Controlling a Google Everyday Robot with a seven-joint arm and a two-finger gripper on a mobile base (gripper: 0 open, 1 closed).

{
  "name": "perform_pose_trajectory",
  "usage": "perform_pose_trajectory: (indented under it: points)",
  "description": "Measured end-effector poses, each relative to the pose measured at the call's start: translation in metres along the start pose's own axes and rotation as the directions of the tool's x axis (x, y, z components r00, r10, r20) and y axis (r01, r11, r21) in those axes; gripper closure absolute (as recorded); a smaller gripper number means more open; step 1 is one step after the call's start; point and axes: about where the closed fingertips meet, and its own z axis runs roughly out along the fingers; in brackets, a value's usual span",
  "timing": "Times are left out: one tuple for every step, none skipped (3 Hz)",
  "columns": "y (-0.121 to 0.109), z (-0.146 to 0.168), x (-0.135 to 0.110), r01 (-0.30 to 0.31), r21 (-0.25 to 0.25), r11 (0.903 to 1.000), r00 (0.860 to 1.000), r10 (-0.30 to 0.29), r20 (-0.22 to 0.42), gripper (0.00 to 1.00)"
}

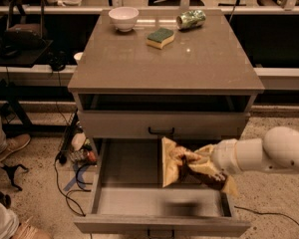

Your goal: Pick brown chip bag from middle drawer and place on counter

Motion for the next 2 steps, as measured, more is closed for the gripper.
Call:
perform_pose_trajectory:
  points:
    - [-0.009, -0.017, -0.009, 0.020, 0.032, 0.9993, 1.000, -0.020, -0.008, 1.00]
    - [-0.039, -0.080, -0.035, 0.089, 0.161, 0.9829, 0.995, -0.081, -0.051, 1.00]
